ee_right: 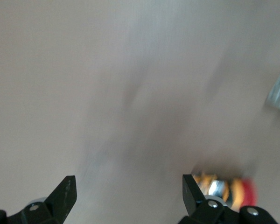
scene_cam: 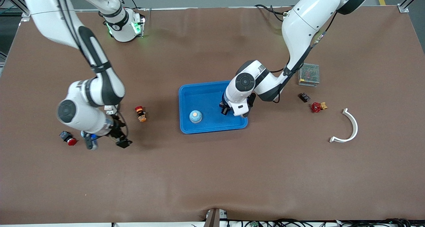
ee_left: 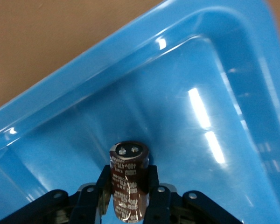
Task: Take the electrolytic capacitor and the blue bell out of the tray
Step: 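Grasp the second capacitor with the left gripper while the right gripper returns, then place the capacitor with the left gripper while the right gripper grasps the bell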
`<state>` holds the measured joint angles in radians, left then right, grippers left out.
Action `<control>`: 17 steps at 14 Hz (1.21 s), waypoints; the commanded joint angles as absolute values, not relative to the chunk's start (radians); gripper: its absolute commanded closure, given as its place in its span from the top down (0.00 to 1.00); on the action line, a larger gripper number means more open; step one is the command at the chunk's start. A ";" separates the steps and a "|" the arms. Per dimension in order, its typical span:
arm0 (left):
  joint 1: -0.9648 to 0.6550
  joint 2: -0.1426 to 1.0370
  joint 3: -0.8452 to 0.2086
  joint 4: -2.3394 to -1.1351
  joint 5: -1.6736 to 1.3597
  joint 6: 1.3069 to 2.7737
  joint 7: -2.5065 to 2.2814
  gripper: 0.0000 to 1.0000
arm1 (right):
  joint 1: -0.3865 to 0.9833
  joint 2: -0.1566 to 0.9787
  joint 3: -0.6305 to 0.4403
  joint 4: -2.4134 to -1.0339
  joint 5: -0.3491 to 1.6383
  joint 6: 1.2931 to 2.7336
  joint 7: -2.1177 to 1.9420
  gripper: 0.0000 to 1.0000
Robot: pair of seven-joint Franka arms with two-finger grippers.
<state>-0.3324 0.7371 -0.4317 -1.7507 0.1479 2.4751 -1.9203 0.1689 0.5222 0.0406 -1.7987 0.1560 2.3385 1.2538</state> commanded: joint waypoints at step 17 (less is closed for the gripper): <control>0.027 0.537 -0.430 -1.799 0.248 2.040 -1.546 0.00 | 0.597 0.638 0.023 -1.734 0.063 2.393 2.092 1.00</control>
